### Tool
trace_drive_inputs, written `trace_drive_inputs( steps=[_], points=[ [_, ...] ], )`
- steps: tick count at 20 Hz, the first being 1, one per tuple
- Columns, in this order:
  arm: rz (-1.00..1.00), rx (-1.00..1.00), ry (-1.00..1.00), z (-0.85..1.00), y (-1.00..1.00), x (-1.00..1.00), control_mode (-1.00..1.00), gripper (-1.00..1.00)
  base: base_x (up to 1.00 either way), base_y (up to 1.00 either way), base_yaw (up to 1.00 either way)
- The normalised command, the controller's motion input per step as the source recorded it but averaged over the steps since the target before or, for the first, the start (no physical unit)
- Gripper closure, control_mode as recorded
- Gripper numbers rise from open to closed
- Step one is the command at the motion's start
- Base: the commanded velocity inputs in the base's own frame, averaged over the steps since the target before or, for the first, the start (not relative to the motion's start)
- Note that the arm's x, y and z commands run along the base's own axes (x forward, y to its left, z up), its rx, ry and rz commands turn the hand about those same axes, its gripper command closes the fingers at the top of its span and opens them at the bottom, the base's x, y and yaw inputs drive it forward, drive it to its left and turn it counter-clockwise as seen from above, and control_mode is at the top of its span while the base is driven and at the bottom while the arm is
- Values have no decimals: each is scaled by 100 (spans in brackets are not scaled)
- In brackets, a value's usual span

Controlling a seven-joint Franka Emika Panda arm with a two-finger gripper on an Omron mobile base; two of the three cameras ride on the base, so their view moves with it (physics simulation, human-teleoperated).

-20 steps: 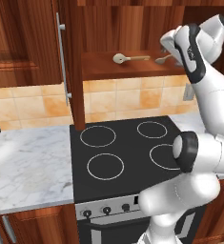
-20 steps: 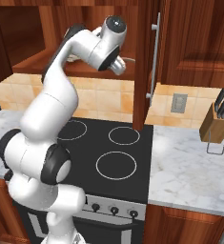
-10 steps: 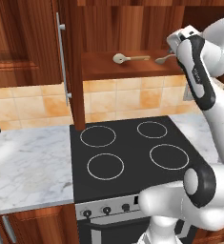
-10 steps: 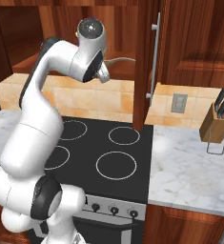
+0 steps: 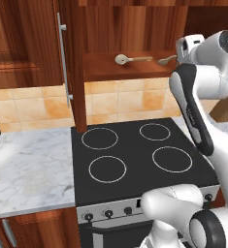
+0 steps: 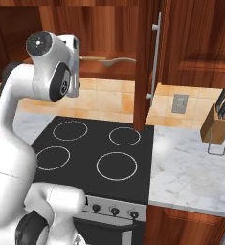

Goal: Organize the utensils by type. Pick up the wooden spoons from the counter and place them in the open cabinet. Then pick up the metallic utensils from the counter and place them in the open drawer.

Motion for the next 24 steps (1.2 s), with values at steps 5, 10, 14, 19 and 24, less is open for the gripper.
trace_drive_inputs(
  steps=[5,10,14,19,24],
  points=[
    [-41,42,1,0,15,-85,-100,-100,0,0,0],
    [-46,48,0,-3,12,-92,-100,-100,0,0,0],
    [-46,50,0,-11,9,-92,-100,-100,0,0,0],
    [-37,48,0,-52,4,-71,-100,-100,0,0,0],
    [-24,46,-8,-78,3,-56,-100,-100,0,0,0]
  ],
)
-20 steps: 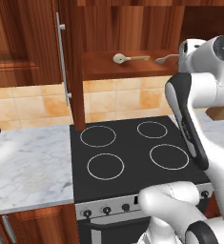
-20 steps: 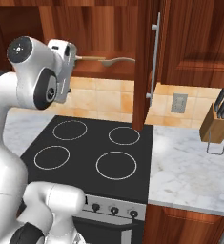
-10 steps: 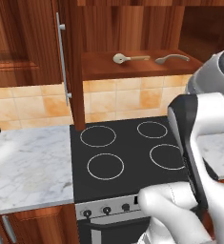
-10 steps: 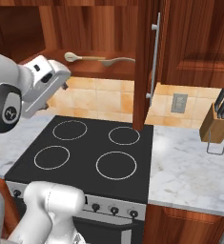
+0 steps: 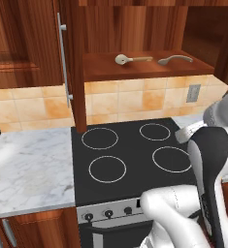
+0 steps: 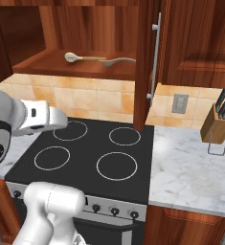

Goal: Organize the utensils by type. Pick up the wooden spoons from the counter and place them in the open cabinet. Then pick up the metallic utensils from the counter and place them in the open drawer.

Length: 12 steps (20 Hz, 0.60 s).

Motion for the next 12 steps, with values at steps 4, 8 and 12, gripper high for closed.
trace_drive_inputs(
  steps=[4,8,12],
  points=[
    [-25,39,-2,-76,5,-32,-100,-100,0,0,0],
    [-34,26,5,-55,6,-15,-100,-100,0,0,0],
    [-32,21,2,-32,2,-8,-100,-100,0,0,0]
  ],
)
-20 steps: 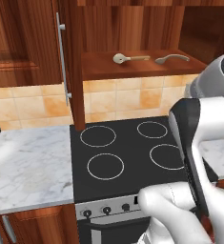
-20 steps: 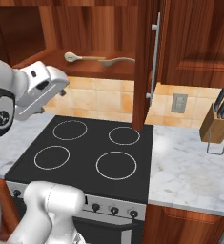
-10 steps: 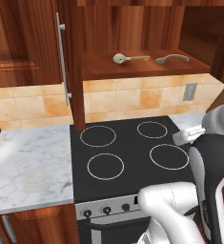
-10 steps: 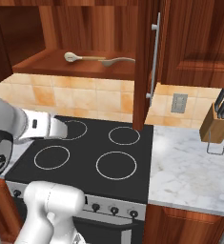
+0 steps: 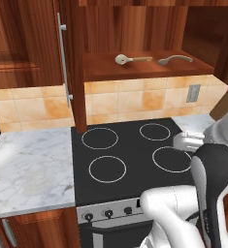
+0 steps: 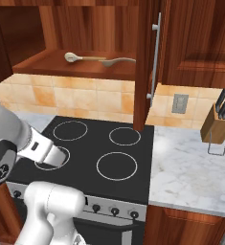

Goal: Organize the utensils by type. Pick up the wooden spoons from the counter and place them in the open cabinet. Then pick up the metallic utensils from the counter and place them in the open drawer.

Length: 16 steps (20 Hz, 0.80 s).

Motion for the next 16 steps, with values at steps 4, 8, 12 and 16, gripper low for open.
trace_drive_inputs(
  steps=[4,8,12,16],
  points=[
    [-12,1,0,-7,10,0,-100,-100,0,0,0],
    [0,0,0,0,0,0,100,-100,-2,0,0],
    [0,0,0,0,0,0,100,-100,-36,0,1],
    [0,0,0,0,0,0,100,-100,-64,0,41]
  ],
)
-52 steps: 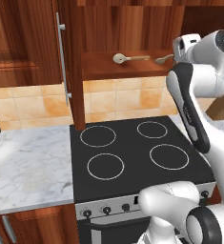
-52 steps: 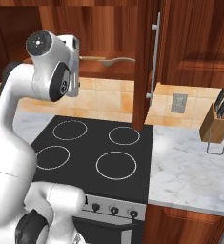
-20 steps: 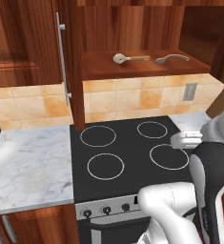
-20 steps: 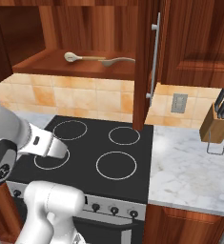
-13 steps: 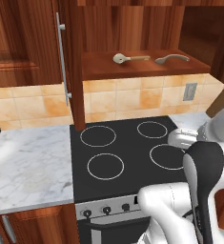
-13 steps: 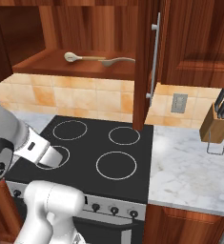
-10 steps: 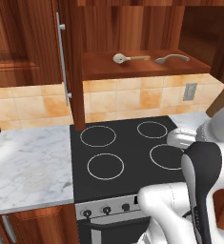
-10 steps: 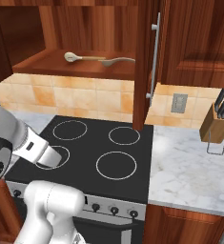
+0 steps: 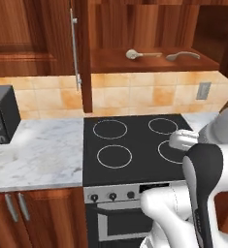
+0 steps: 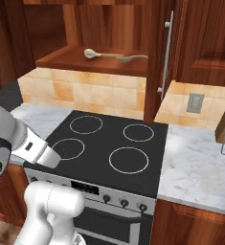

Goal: Organize the utensils by type. Pick up the wooden spoons from the counter and place them in the open cabinet. Then pick up the metallic utensils from the counter and place them in the open drawer.

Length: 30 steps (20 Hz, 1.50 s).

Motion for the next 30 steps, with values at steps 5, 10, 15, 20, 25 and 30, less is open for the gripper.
trace_drive_inputs(
  steps=[5,10,15,20,25,30],
  points=[
    [0,0,0,0,0,0,100,-100,-47,-1,96],
    [0,0,0,0,0,0,100,-100,-23,-1,100],
    [0,0,0,0,0,0,100,-100,-18,0,100],
    [0,0,0,0,0,0,100,-100,-9,0,100],
    [0,0,0,0,0,0,100,-100,-6,0,100],
    [0,0,0,0,0,0,100,-100,-2,0,100]
  ],
)
